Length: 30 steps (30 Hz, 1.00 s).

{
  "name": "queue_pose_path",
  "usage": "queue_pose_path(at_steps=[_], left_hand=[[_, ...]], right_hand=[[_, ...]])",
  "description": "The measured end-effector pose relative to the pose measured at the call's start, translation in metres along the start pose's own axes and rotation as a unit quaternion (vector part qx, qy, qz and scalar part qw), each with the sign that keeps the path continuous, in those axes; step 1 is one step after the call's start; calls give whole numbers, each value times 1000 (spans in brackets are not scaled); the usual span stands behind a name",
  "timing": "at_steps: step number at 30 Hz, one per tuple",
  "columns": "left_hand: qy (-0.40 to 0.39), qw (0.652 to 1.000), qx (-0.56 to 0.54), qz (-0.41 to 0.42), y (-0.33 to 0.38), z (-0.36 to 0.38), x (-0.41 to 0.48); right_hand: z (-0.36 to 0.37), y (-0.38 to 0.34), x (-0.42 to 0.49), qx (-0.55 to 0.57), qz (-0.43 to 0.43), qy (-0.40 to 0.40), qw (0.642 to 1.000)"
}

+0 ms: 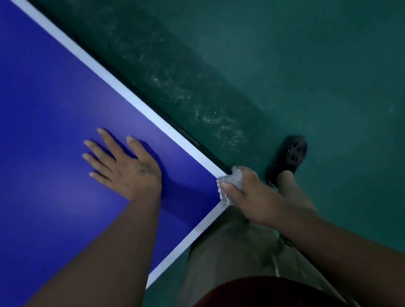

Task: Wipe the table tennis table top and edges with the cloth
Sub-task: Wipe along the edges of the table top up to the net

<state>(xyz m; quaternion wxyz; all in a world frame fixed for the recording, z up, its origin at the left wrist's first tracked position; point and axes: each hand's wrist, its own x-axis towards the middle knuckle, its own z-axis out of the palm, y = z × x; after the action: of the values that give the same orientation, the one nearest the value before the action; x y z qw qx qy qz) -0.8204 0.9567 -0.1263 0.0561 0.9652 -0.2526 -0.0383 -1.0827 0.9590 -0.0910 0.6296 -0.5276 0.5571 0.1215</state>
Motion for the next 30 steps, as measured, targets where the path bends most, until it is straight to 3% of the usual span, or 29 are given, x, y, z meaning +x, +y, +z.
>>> queue_pose_path(at_steps=[4,17,22,26,30], left_hand=[[8,991,-21,-132,23,7,33],[21,990,2,-137,28,0,23],[17,992,4,-128,29,-2,24],[10,991,5,-130,30,-3,24],[7,992,1,-130,31,-5,25]], right_hand=[[-12,-8,16,-45,-11,-59,997],[-22,-146,116,-54,-88,-73,992],[-21,-110,81,35,-108,-73,991],[-23,-56,42,16,-71,-89,993],[-18,-61,45,-49,-19,-81,995]])
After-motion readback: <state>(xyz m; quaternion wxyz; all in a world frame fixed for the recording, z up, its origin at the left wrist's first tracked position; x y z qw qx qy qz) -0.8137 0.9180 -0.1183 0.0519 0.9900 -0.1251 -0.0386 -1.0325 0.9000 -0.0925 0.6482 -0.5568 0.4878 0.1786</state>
